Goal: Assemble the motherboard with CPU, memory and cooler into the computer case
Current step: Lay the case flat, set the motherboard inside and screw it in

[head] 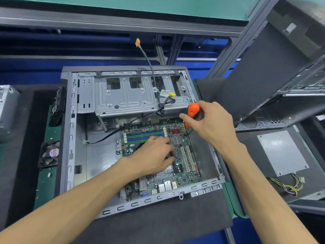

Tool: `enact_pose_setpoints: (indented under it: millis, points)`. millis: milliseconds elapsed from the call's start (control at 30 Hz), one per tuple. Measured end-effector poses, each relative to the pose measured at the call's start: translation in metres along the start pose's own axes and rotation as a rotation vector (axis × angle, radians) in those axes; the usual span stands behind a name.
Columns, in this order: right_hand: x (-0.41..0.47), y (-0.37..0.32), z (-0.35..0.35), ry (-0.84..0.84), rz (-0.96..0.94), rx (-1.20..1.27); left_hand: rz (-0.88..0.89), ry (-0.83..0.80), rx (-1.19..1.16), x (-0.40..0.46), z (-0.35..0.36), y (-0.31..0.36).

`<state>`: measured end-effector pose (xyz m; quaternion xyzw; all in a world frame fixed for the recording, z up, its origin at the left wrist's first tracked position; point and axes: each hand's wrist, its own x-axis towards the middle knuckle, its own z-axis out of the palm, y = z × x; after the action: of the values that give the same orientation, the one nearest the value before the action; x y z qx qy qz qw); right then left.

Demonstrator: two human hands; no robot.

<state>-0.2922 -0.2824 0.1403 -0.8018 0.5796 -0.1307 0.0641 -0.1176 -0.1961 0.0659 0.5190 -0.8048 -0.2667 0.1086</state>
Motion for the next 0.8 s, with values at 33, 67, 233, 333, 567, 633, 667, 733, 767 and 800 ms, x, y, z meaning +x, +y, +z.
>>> enact_pose_setpoints:
  millis: [33, 67, 233, 333, 567, 633, 667, 733, 767, 800]
  points:
    - [0.0, -0.001, 0.0, 0.009, 0.008, 0.003, -0.008, 0.03, -0.022, 0.002, -0.004, 0.001]
    - [0.0, -0.002, 0.001, 0.021, 0.016, 0.011, -0.014, 0.065, -0.032, 0.003, -0.009, 0.002]
    - [-0.007, -0.001, 0.006, 0.088, 0.053, 0.031, -0.136, 0.357, -0.14, 0.01, -0.042, 0.013]
    - [-0.009, -0.002, 0.007, 0.111, 0.07, 0.047, -0.157, 0.476, -0.205, 0.024, -0.067, 0.028]
    - [-0.011, -0.009, 0.011, 0.1, 0.117, 0.111, -0.104, 0.432, -0.043, 0.057, -0.089, 0.053]
    - [-0.011, -0.006, 0.009, 0.074, 0.12, 0.127, -0.075, 0.433, -0.035, 0.058, -0.091, 0.055]
    - [-0.012, -0.003, 0.007, 0.053, 0.105, 0.15, -0.04, 0.43, -0.026, 0.058, -0.092, 0.056]
    - [-0.018, 0.005, 0.004, 0.014, 0.049, 0.23, 0.067, 0.362, -0.007, 0.059, -0.095, 0.059]
    - [-0.021, 0.008, 0.003, 0.005, 0.02, 0.271, 0.119, 0.297, 0.006, 0.059, -0.097, 0.06]
    - [-0.024, 0.011, 0.002, 0.005, -0.004, 0.305, 0.154, 0.232, 0.016, 0.059, -0.099, 0.062]
